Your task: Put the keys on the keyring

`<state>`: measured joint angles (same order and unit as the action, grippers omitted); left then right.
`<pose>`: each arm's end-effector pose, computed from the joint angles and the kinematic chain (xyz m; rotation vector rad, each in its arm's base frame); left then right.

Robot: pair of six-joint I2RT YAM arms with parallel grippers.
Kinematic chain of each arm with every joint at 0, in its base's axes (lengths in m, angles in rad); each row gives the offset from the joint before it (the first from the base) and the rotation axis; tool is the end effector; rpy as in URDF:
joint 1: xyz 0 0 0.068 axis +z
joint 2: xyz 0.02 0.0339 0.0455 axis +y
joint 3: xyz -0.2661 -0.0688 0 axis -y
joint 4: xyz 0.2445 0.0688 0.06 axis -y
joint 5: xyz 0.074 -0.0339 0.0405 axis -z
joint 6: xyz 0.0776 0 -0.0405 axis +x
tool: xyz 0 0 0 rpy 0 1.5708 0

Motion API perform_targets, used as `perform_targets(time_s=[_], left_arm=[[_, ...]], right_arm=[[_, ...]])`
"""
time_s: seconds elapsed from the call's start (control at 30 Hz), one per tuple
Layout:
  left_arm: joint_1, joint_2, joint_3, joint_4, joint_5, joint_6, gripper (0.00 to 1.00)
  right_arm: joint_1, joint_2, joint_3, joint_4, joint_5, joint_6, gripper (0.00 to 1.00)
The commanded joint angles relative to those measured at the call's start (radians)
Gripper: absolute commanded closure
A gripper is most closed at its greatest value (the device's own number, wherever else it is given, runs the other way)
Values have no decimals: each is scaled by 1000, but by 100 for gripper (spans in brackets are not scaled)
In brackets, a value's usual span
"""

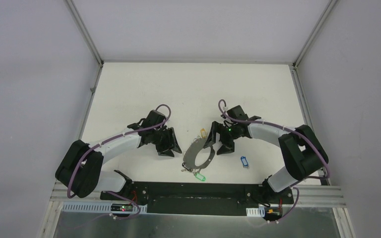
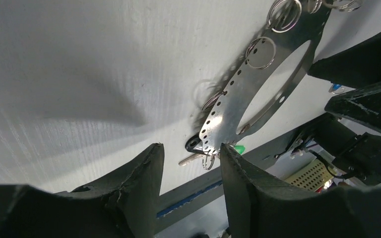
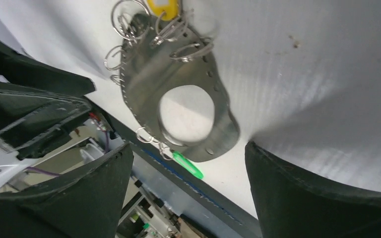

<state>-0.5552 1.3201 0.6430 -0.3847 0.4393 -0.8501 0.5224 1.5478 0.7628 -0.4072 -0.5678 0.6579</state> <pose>0.1971 -0.1611 0.1389 -0.2572 2.8676 -0.9729 0.2225 0.1763 0.1196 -0.0352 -2.9607 -1.0319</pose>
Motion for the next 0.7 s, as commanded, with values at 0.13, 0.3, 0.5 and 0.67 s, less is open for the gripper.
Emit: perform_targets(time_s=[0.13, 0.3, 0.5, 0.67], left_arm=[[5, 2, -18, 98, 63, -16, 54], [5, -8, -5, 83, 50, 22, 58], [0, 20, 93, -24, -27, 123, 61], [-55, 145, 252, -104, -81, 179, 65]], right_arm=[[5, 140, 90, 117, 7, 48, 20], [13, 228, 196, 47, 35, -8, 21], [20, 163, 218, -60, 122, -67, 20], [-2, 52, 146, -71, 104, -73, 19]])
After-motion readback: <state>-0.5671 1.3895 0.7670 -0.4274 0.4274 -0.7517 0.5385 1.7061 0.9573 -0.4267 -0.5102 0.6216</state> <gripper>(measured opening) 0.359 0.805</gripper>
